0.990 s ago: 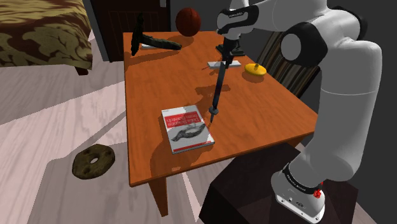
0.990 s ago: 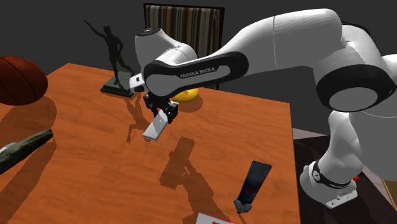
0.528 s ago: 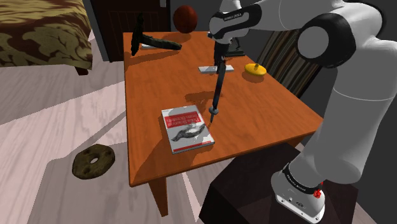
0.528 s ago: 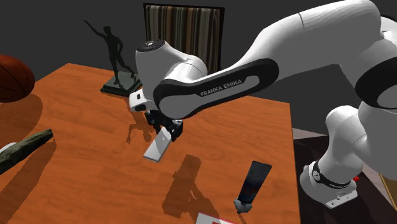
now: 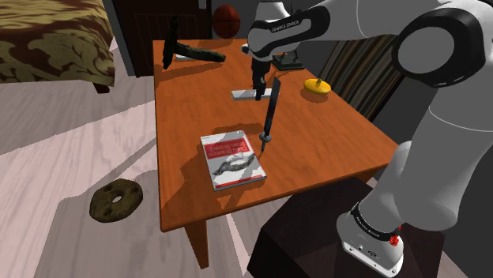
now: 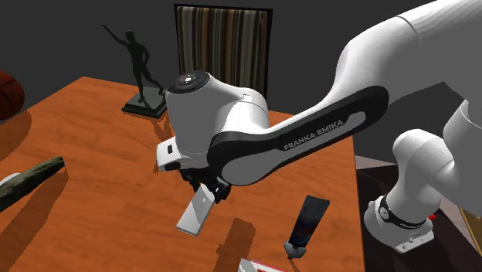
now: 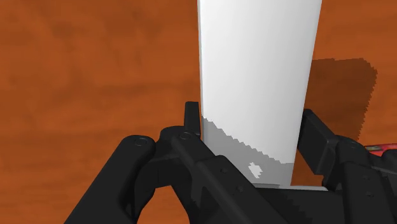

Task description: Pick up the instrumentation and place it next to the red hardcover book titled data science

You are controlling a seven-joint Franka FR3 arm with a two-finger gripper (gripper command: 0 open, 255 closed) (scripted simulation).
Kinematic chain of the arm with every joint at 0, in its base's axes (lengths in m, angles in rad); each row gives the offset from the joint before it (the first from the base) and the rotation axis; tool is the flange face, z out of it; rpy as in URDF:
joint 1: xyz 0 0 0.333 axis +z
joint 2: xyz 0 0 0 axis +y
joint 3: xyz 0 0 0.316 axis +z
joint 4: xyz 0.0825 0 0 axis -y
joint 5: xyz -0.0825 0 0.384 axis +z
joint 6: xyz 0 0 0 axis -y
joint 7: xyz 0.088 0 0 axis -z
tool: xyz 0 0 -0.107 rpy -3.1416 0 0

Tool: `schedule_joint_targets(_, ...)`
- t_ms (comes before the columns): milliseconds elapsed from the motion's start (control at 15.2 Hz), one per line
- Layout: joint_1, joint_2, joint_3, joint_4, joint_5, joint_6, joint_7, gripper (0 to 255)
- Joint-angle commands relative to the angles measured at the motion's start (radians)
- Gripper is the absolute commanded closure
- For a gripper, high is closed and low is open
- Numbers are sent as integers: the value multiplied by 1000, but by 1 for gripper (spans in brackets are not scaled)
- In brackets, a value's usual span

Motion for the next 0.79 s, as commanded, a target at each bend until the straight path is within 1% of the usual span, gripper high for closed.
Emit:
schedule_joint_targets(0,30,-19,14,-27,-12,11,49,255)
schedule_joint_targets(330,102,-48,58,-60,-35,18,173,255)
schedule_joint_targets(726,183,-52,113,-60,-48,16,315,255)
